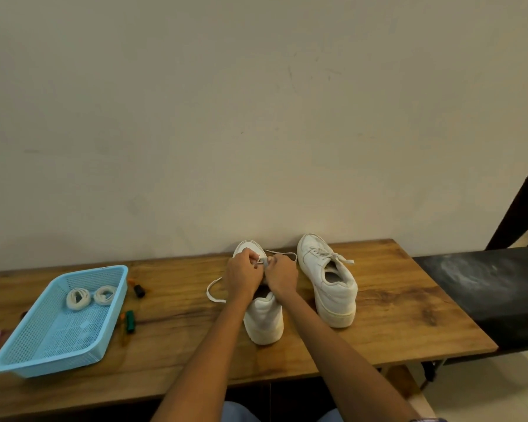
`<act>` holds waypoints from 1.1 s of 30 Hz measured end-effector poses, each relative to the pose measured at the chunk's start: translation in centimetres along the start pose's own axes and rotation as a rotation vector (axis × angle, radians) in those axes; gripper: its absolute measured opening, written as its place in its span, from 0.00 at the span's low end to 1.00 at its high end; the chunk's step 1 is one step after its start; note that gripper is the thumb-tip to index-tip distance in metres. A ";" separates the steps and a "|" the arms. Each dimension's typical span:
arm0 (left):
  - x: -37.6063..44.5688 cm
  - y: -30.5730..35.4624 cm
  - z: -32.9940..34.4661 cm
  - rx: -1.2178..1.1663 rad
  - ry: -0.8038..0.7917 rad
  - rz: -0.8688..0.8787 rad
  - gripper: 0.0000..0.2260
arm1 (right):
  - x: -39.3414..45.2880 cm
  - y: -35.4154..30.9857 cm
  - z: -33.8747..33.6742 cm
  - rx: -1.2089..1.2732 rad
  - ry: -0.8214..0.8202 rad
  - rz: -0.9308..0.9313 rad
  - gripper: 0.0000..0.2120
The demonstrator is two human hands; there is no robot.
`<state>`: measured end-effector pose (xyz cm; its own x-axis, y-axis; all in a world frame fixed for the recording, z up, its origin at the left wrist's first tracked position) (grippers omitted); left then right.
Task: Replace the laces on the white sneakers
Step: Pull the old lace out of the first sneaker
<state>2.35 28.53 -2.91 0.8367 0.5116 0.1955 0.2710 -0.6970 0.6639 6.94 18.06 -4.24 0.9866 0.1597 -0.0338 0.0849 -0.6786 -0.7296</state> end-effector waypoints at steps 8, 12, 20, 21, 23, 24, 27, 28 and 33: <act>-0.3 -0.1 -0.2 -0.055 0.116 -0.001 0.05 | -0.4 -0.2 -0.2 0.019 0.012 -0.030 0.14; -0.7 -2.1 -0.8 -0.246 0.204 -0.279 0.08 | -0.9 -0.4 -0.6 0.038 0.020 -0.059 0.14; -0.2 0.1 0.0 0.065 0.053 0.018 0.17 | -0.9 -0.3 -0.6 0.082 0.005 -0.036 0.12; -0.1 0.1 0.2 0.112 0.032 0.025 0.15 | -0.8 -0.3 -0.5 0.074 0.004 -0.040 0.12; 0.1 0.2 0.5 0.204 0.012 0.056 0.10 | -0.8 -0.4 -0.6 0.053 0.002 -0.041 0.12; 0.1 0.3 0.5 0.235 0.023 0.074 0.08 | -0.8 -0.4 -0.6 0.037 0.000 -0.040 0.12; 0.0 0.6 0.0 0.215 0.086 0.089 0.07 | -0.9 -0.5 -0.6 0.011 0.005 -0.044 0.14; -0.1 0.6 -0.2 0.197 0.102 0.090 0.07 | -0.9 -0.5 -0.7 0.012 0.007 -0.046 0.13; 0.0 0.4 -0.2 0.109 0.140 0.083 0.08 | -1.0 -0.6 -0.7 0.015 0.000 -0.048 0.12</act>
<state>2.39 28.35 -2.54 0.7859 0.5096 0.3501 0.2603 -0.7863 0.5604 5.97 17.77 -3.28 0.9815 0.1914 0.0016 0.1297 -0.6593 -0.7406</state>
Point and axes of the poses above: each hand's wrist, its own x-axis towards the middle knuckle, its own z-axis out of the palm, y = z × x, the point moved 6 cm from there along x, towards the middle knuckle, and after that the axes turned 7 degrees about -y, right-handed, at the moved point
